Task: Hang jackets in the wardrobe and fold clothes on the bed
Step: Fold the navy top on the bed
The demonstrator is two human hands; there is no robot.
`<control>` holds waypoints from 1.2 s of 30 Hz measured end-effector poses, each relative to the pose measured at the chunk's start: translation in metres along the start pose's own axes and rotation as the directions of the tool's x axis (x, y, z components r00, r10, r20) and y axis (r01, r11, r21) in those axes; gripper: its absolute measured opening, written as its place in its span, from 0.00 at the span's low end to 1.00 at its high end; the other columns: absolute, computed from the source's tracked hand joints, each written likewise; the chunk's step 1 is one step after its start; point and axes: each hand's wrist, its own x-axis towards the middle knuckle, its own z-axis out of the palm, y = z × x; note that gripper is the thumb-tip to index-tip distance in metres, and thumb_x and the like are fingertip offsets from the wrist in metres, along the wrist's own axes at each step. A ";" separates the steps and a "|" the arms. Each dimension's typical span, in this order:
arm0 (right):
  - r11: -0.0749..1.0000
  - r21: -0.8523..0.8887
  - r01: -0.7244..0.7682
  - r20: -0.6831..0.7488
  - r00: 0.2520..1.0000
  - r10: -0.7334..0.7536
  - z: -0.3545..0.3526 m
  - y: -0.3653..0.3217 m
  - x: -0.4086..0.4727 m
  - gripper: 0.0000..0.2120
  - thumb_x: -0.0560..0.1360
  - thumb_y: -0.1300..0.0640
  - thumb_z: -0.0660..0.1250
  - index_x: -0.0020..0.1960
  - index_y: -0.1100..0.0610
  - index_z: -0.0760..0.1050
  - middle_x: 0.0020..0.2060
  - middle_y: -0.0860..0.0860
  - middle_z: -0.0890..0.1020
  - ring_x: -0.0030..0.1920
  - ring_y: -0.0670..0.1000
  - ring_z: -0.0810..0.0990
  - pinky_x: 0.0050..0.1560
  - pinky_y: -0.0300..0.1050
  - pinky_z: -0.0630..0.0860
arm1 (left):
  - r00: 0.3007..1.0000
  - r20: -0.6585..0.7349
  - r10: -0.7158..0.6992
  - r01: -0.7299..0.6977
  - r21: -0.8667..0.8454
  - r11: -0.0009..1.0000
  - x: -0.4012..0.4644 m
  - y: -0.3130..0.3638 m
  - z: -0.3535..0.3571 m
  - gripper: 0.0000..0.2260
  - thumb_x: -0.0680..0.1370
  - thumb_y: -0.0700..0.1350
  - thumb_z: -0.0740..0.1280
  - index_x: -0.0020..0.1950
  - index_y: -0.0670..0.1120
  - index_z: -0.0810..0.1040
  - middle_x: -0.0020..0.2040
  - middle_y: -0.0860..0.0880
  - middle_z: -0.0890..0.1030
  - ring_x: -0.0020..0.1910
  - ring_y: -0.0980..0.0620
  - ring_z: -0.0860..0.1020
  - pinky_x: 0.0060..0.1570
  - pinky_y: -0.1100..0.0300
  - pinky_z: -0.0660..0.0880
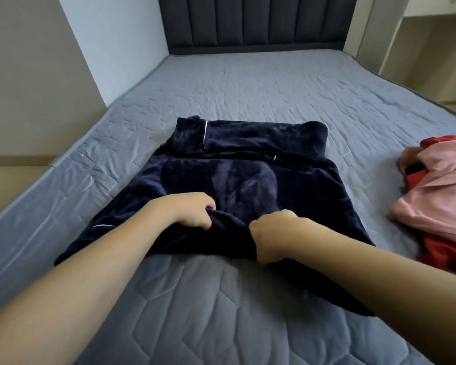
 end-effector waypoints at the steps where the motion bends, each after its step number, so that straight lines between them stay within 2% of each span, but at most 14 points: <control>1: 1.000 -0.005 -0.019 0.017 1.000 0.019 -0.003 0.002 0.003 0.15 0.71 0.53 0.66 0.57 0.53 0.75 0.50 0.51 0.80 0.45 0.55 0.79 0.39 0.45 0.71 | 0.999 0.020 -0.037 0.036 0.037 0.999 0.001 -0.005 -0.004 0.07 0.66 0.44 0.68 0.43 0.52 0.78 0.39 0.52 0.80 0.39 0.51 0.79 0.35 0.60 0.72; 4: 0.990 -0.113 -0.090 0.171 0.979 0.108 -0.028 0.031 0.014 0.19 0.73 0.55 0.66 0.63 0.58 0.73 0.56 0.53 0.78 0.53 0.57 0.78 0.54 0.48 0.76 | 0.988 0.041 -0.151 0.142 0.170 0.975 0.005 -0.015 -0.023 0.09 0.65 0.42 0.65 0.43 0.49 0.81 0.39 0.49 0.82 0.39 0.47 0.80 0.35 0.60 0.72; 6: 0.955 -0.274 -0.109 0.214 0.962 0.171 -0.054 0.051 0.022 0.13 0.74 0.57 0.67 0.57 0.58 0.76 0.51 0.55 0.76 0.54 0.57 0.78 0.59 0.49 0.75 | 0.972 -0.023 -0.234 0.234 0.202 0.951 0.005 -0.020 -0.039 0.10 0.67 0.39 0.63 0.44 0.45 0.80 0.39 0.46 0.81 0.36 0.46 0.77 0.35 0.58 0.71; 8: 0.915 -0.354 -0.194 0.162 0.951 0.265 -0.080 0.068 0.026 0.02 0.71 0.60 0.68 0.42 0.58 0.77 0.42 0.53 0.76 0.48 0.57 0.79 0.51 0.48 0.78 | 0.947 -0.128 -0.296 0.318 0.222 0.922 0.007 -0.026 -0.055 0.11 0.69 0.38 0.61 0.47 0.42 0.79 0.43 0.45 0.80 0.37 0.46 0.77 0.38 0.56 0.72; 9: 0.903 -0.351 -0.247 0.120 0.945 0.305 -0.090 0.076 0.027 0.04 0.70 0.61 0.67 0.37 0.58 0.76 0.38 0.52 0.76 0.42 0.55 0.79 0.44 0.44 0.76 | 0.929 -0.181 -0.321 0.358 0.232 0.904 0.009 -0.031 -0.063 0.11 0.70 0.37 0.60 0.47 0.42 0.79 0.45 0.44 0.80 0.39 0.45 0.77 0.40 0.55 0.73; 11: 0.903 -0.258 -0.344 0.040 0.930 0.365 -0.101 0.092 0.028 0.04 0.72 0.62 0.65 0.42 0.60 0.79 0.41 0.50 0.77 0.41 0.53 0.77 0.43 0.40 0.73 | 0.889 -0.270 -0.370 0.436 0.251 0.864 0.014 -0.038 -0.077 0.09 0.71 0.37 0.60 0.47 0.43 0.77 0.46 0.45 0.78 0.42 0.45 0.78 0.44 0.53 0.75; 13: 0.899 -0.086 -0.429 -0.035 0.903 0.427 -0.101 0.112 0.036 0.16 0.75 0.61 0.62 0.63 0.60 0.76 0.55 0.53 0.77 0.56 0.56 0.77 0.56 0.45 0.72 | 0.868 -0.264 -0.420 0.487 0.288 0.825 0.017 -0.045 -0.091 0.08 0.72 0.37 0.59 0.46 0.44 0.76 0.46 0.45 0.77 0.45 0.44 0.78 0.49 0.52 0.77; 15: 0.860 -0.004 -0.510 -0.097 0.856 0.507 -0.098 0.128 0.042 0.22 0.76 0.58 0.61 0.70 0.56 0.69 0.65 0.55 0.73 0.64 0.60 0.72 0.61 0.51 0.71 | 0.845 -0.243 -0.477 0.534 0.324 0.781 0.022 -0.052 -0.104 0.10 0.72 0.37 0.59 0.51 0.44 0.76 0.50 0.45 0.77 0.48 0.44 0.79 0.54 0.49 0.76; 19: 0.805 0.152 -0.573 -0.217 0.775 0.593 -0.099 0.159 0.062 0.13 0.77 0.58 0.61 0.60 0.54 0.74 0.54 0.53 0.75 0.56 0.58 0.76 0.58 0.53 0.74 | 0.793 -0.357 -0.494 0.602 0.335 0.724 0.046 -0.052 -0.138 0.12 0.74 0.38 0.61 0.56 0.47 0.75 0.56 0.46 0.76 0.56 0.43 0.76 0.59 0.47 0.73; 21: 0.766 0.369 -0.526 -0.228 0.748 0.623 -0.109 0.178 0.074 0.05 0.77 0.59 0.60 0.51 0.56 0.73 0.46 0.53 0.75 0.47 0.57 0.77 0.53 0.51 0.75 | 0.784 -0.437 -0.441 0.603 0.364 0.710 0.065 -0.048 -0.157 0.12 0.75 0.38 0.61 0.57 0.48 0.76 0.56 0.47 0.77 0.56 0.45 0.77 0.60 0.49 0.73; 23: 0.685 0.563 -0.462 -0.203 0.727 0.656 -0.123 0.199 0.087 0.05 0.77 0.60 0.58 0.44 0.60 0.71 0.42 0.55 0.75 0.41 0.55 0.76 0.47 0.49 0.74 | 0.785 -0.488 -0.381 0.601 0.452 0.659 0.083 -0.046 -0.174 0.13 0.76 0.38 0.62 0.59 0.48 0.76 0.58 0.49 0.78 0.56 0.47 0.77 0.60 0.50 0.73; 26: 0.618 0.663 -0.424 -0.244 0.658 0.713 -0.139 0.234 0.106 0.06 0.76 0.62 0.58 0.41 0.60 0.71 0.40 0.56 0.76 0.39 0.55 0.75 0.44 0.48 0.73 | 0.775 -0.584 -0.242 0.590 0.532 0.607 0.117 -0.049 -0.201 0.13 0.77 0.39 0.62 0.60 0.49 0.76 0.59 0.50 0.79 0.58 0.48 0.76 0.61 0.52 0.67; 32: 0.577 0.677 -0.457 -0.302 0.542 0.784 -0.149 0.282 0.167 0.04 0.75 0.61 0.58 0.47 0.58 0.72 0.42 0.54 0.77 0.45 0.57 0.76 0.51 0.50 0.68 | 0.747 -0.649 -0.144 0.558 0.495 0.666 0.208 -0.060 -0.225 0.16 0.76 0.41 0.59 0.62 0.49 0.74 0.59 0.47 0.76 0.60 0.46 0.70 0.64 0.48 0.60; 36: 0.584 0.636 -0.504 -0.388 0.446 0.807 -0.089 0.290 0.224 0.12 0.75 0.59 0.58 0.56 0.59 0.73 0.56 0.58 0.76 0.59 0.60 0.73 0.61 0.53 0.65 | 0.665 -0.679 -0.312 0.490 0.082 0.868 0.281 -0.075 -0.188 0.18 0.76 0.45 0.54 0.66 0.49 0.68 0.67 0.45 0.66 0.69 0.43 0.60 0.71 0.35 0.41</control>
